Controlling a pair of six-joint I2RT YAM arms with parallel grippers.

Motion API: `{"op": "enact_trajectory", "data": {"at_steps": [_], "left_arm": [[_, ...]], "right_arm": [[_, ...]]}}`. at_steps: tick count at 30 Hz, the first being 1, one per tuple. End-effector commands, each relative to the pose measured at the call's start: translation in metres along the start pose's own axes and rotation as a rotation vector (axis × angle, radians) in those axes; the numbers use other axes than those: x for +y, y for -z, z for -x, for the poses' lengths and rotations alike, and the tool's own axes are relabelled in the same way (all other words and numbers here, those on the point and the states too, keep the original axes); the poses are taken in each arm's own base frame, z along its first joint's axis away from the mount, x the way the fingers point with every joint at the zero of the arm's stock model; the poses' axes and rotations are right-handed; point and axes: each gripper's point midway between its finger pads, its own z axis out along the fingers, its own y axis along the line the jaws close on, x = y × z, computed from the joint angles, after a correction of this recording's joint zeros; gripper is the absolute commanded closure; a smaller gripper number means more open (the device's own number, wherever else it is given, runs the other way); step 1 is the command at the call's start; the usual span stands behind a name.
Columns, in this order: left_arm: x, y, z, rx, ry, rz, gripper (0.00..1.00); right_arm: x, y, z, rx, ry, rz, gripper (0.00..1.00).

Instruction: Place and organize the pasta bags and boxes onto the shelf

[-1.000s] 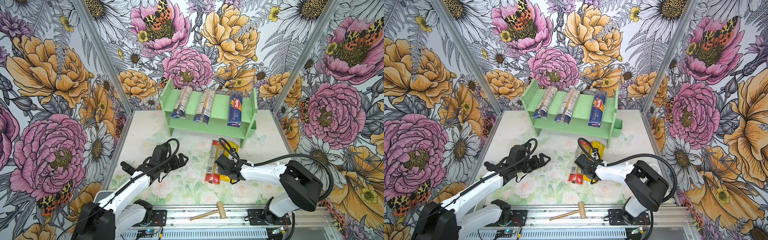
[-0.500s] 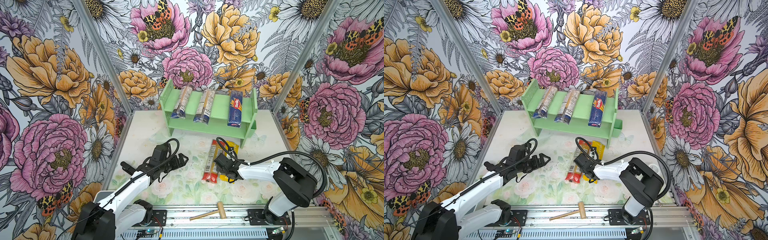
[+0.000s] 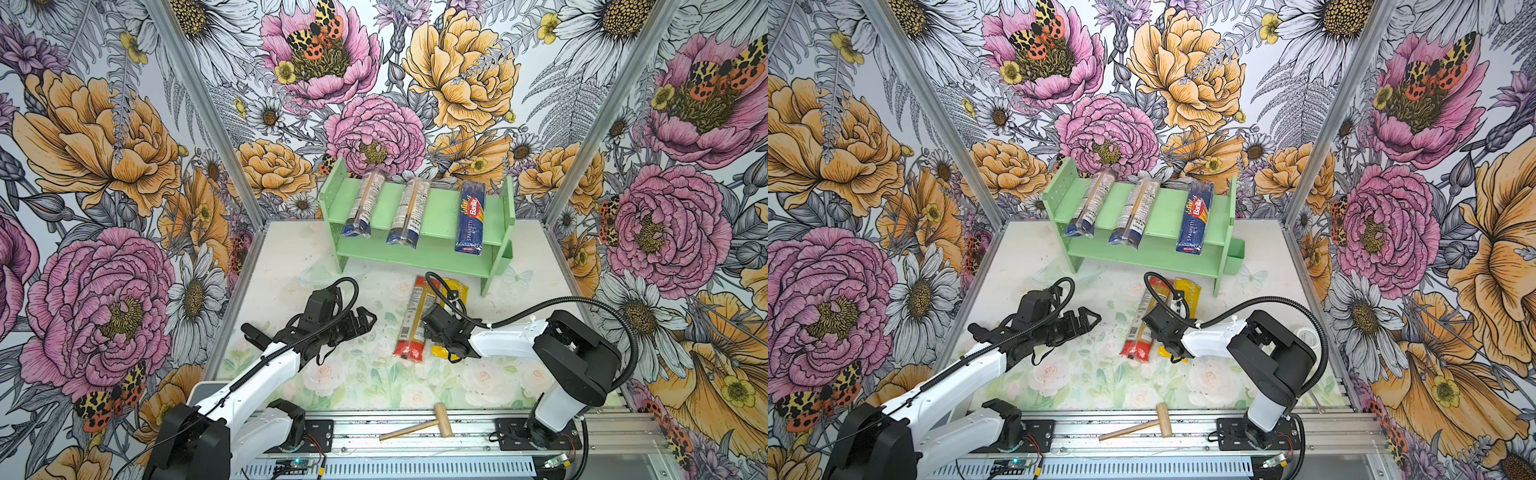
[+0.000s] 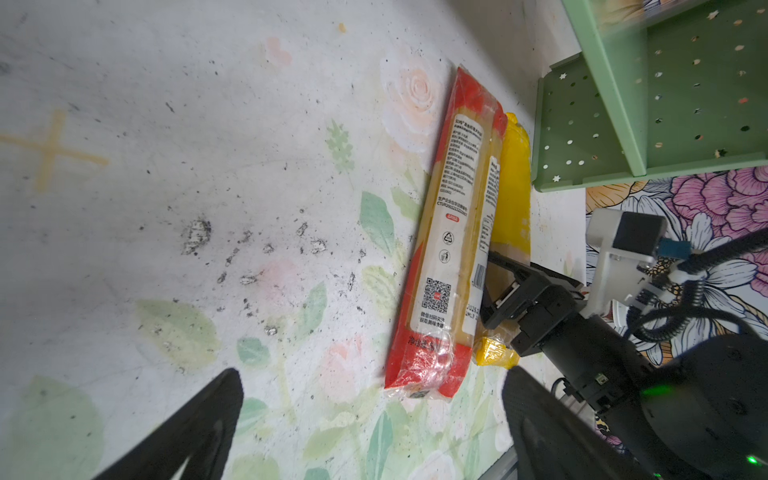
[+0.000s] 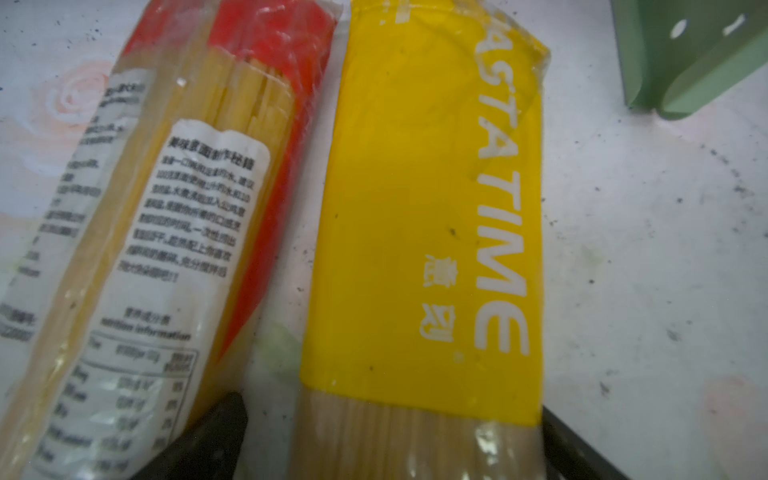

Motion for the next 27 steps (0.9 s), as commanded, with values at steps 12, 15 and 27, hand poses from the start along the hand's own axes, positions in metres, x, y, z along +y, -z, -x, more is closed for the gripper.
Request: {"op": "enact_trajectory", "data": {"at_steps": [12, 15, 27], "left_arm": [[0.007, 0.008, 0.001, -0.045, 0.013, 0.007, 0.01], [0.008, 0.009, 0.002, -0.047, 0.013, 0.006, 0.01], [0.004, 0.011, 0.004, -0.057, -0.012, -0.003, 0.01]], "right_arm": [[0.076, -0.003, -0.038, 0.119, 0.075, 0.164, 0.01], [0.073, -0.002, -0.037, 0.111, 0.071, 0.155, 0.01], [0.051, 0.026, -0.026, 0.091, 0.18, 0.138, 0.0]]}}
